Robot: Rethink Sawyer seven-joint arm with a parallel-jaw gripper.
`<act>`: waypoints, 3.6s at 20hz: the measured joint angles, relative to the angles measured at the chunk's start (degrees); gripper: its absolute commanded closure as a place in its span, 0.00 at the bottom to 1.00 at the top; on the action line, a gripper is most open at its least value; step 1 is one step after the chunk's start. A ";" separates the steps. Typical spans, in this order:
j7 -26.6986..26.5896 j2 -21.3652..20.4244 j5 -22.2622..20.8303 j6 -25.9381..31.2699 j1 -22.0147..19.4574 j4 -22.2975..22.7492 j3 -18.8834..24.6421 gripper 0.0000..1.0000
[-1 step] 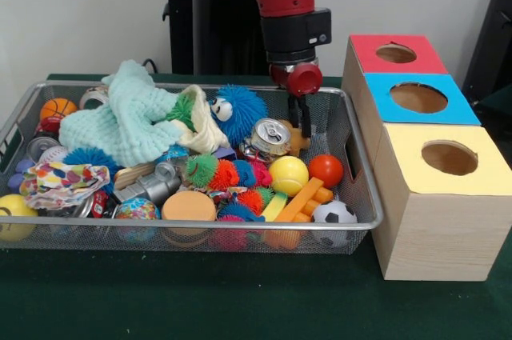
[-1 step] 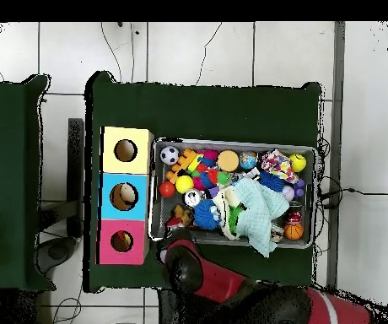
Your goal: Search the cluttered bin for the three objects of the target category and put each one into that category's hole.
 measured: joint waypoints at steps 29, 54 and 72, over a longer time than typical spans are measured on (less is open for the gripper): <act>0.00 -2.82 10.94 -0.23 14.22 -1.34 -8.59 0.00; -0.01 -3.20 18.63 9.06 23.57 -5.37 -16.90 1.00; 0.00 -8.49 10.21 23.10 11.42 -6.24 -16.18 1.00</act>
